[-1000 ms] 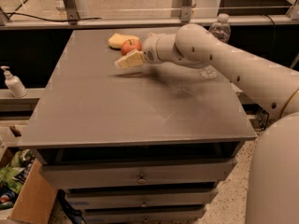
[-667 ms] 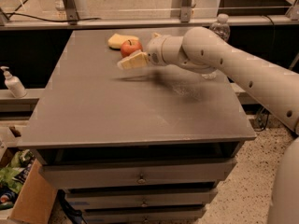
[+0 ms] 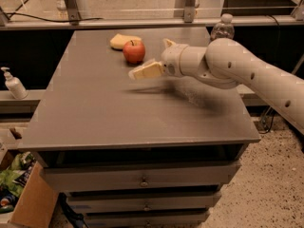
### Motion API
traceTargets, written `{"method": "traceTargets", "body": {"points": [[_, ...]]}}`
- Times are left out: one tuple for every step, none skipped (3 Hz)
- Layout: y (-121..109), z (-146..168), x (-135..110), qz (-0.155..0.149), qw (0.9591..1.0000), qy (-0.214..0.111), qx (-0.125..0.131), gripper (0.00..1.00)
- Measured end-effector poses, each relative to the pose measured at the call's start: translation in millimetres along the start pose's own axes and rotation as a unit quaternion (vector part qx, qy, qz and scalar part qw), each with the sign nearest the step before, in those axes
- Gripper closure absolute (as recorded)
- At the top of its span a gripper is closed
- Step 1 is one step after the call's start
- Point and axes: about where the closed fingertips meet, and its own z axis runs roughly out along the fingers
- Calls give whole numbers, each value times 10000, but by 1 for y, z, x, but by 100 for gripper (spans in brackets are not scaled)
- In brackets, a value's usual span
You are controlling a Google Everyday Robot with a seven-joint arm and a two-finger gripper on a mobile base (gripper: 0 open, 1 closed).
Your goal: Move apple near sponge
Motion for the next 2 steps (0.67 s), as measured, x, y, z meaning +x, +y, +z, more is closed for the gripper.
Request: {"method": "traceTargets", "body": {"points": [[10,-31,10,63,9995,-97,-287,0],[15,-58,19,87,9975,-111,-690,0]]}}
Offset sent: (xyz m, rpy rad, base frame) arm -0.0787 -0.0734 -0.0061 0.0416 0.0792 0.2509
